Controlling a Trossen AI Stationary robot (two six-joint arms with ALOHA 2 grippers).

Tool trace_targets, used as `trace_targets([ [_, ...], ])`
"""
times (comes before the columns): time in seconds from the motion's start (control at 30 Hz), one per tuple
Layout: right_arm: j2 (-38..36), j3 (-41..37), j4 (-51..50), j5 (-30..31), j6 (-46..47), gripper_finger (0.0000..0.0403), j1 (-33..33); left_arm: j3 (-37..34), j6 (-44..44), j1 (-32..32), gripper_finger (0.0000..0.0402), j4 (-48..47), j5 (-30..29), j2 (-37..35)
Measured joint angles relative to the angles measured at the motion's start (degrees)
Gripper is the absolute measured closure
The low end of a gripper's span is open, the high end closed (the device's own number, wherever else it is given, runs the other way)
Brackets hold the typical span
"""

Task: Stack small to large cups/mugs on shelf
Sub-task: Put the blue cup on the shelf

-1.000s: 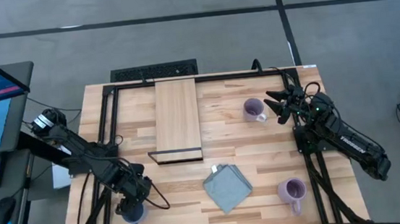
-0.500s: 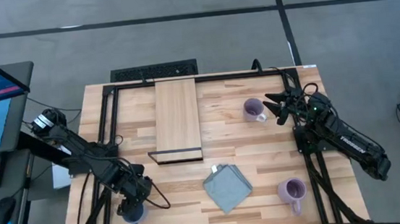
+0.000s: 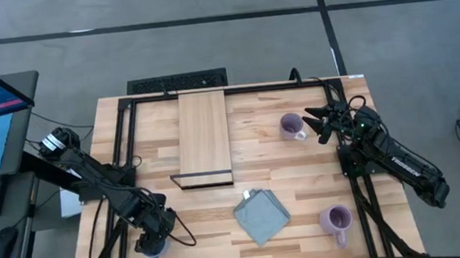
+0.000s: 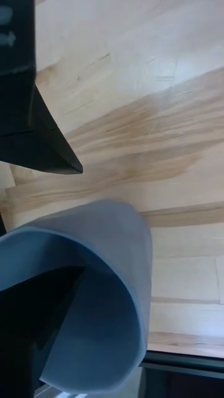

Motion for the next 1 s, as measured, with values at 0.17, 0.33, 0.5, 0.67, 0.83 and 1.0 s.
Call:
trace_targets([
  [0.17, -0.01, 0.00, -0.02, 0.00, 0.00, 0.0143, 0.00, 0.00, 0.63, 0.00, 0.0155, 0.59, -0.24, 0.00],
  [0.33, 0.00, 0.00, -0.02, 0.00, 0.00, 0.0143, 0.00, 0.00, 2.64, 0.04, 0.0155, 1.51, -0.28, 0.00],
  [0.5, -0.01, 0.00, -0.02, 0.00, 0.00, 0.0143, 0.00, 0.00, 2.40, 0.31, 0.0155, 2.03, -0.21, 0.00],
  [0.67, 0.01, 0.00, -0.03, 0.00, 0.00, 0.0143, 0.00, 0.00, 1.35, 0.31, 0.0155, 1.91, -0.17, 0.00],
  [0.83, 0.00, 0.00, -0.02, 0.00, 0.00, 0.0143, 0.00, 0.00, 1.10, 0.31, 0.0155, 1.84, -0.17, 0.00],
  [1.0, -0.01, 0.00, -0.04, 0.00, 0.00, 0.0143, 0.00, 0.00, 0.59, 0.31, 0.0155, 1.40, -0.20, 0.00],
])
